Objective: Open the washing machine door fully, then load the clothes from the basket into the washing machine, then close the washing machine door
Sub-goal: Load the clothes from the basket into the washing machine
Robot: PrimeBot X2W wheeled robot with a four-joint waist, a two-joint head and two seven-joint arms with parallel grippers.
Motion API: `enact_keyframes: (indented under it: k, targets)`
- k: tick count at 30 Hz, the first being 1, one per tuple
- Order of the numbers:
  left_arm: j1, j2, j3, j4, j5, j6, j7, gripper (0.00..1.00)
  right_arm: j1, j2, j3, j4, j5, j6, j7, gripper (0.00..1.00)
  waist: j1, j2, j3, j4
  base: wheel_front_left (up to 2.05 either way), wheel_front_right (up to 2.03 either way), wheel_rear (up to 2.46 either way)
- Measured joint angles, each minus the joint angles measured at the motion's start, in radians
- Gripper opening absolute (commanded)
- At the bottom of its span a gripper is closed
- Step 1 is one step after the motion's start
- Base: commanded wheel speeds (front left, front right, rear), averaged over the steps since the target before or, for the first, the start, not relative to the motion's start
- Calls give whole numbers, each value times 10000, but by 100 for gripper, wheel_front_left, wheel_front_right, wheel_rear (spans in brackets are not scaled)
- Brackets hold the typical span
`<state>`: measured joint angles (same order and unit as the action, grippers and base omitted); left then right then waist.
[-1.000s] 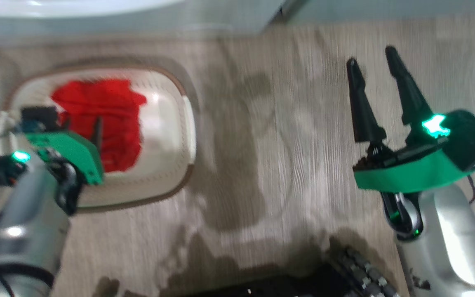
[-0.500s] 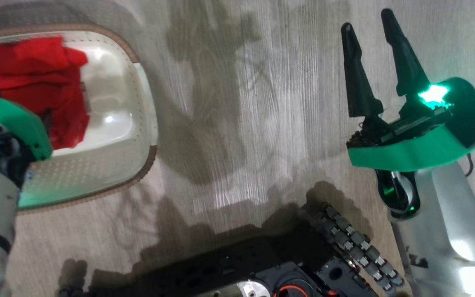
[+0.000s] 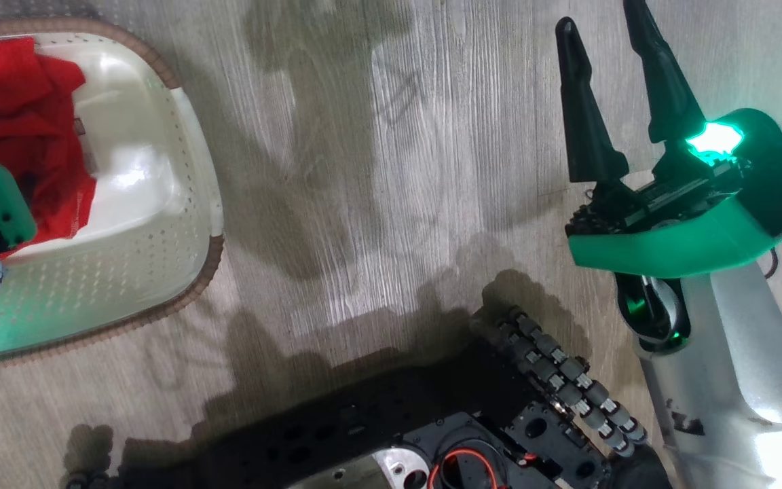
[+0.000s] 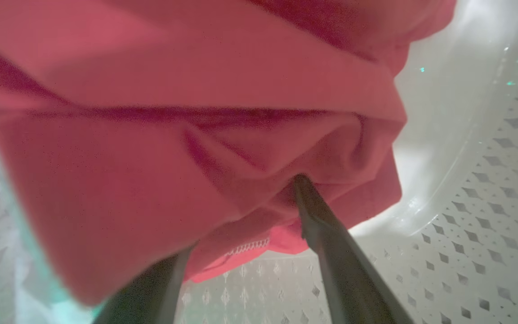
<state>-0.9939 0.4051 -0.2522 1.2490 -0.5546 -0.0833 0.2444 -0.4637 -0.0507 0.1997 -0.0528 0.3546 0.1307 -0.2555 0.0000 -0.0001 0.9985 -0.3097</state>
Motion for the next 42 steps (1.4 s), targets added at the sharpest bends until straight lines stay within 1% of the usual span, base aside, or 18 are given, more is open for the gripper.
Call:
enact_keyframes:
  k: [2,3,4,5,6,7,8,13,16,24,31,37,40,42]
  targets:
    - [-57,2,2,52,-13,81,125,100,2,0,2,-15,0,0,0,100,0,0,68,-40,0,0,0]
    - [-81,4,0,69,-65,94,125,89,3,0,2,-21,0,0,0,100,0,0,92,-51,0,0,0]
    - [-91,4,0,77,-94,169,125,64,4,0,2,-29,0,0,0,100,0,0,109,-58,0,0,0]
    - [-91,10,6,90,-104,194,127,47,11,0,6,-58,0,0,0,100,0,0,120,-68,0,0,0]
    - [-91,21,12,123,-105,211,136,38,12,0,12,-90,0,0,0,100,0,0,127,-79,0,0,0]
    - [-91,21,15,146,-121,261,178,18,14,0,12,-113,0,0,0,100,0,0,128,-83,0,0,0]
    - [-90,21,13,165,-174,263,198,0,14,0,13,-127,0,0,0,100,0,0,125,-85,0,0,0]
    - [-90,4,-21,196,-203,359,138,0,21,0,-4,-128,-6,0,0,100,0,0,95,-73,0,0,0]
    - [-89,-61,-73,180,-194,370,-238,0,34,0,-140,-119,-48,0,0,100,0,0,1,33,0,0,0]
    - [-16,-441,-251,-90,-138,249,-1858,0,70,0,-430,-98,-221,0,0,100,0,0,-609,485,0,0,0]
    - [608,-809,-424,-420,0,247,-3455,0,464,0,-688,17,-336,0,0,100,-1,0,-1429,872,0,0,0]
    - [1253,-1193,-571,-1049,107,272,-4541,0,901,0,-882,159,-489,0,0,100,-1,1,-2308,1219,0,0,0]
    - [1616,-1285,-585,-1662,109,412,-4796,0,1128,0,-959,245,-562,0,0,100,-1,1,-2771,1389,0,0,0]
    - [1913,-1304,-579,-2222,161,596,-4849,0,1313,0,-1011,272,-581,0,0,100,-1,1,-3080,1499,0,0,0]
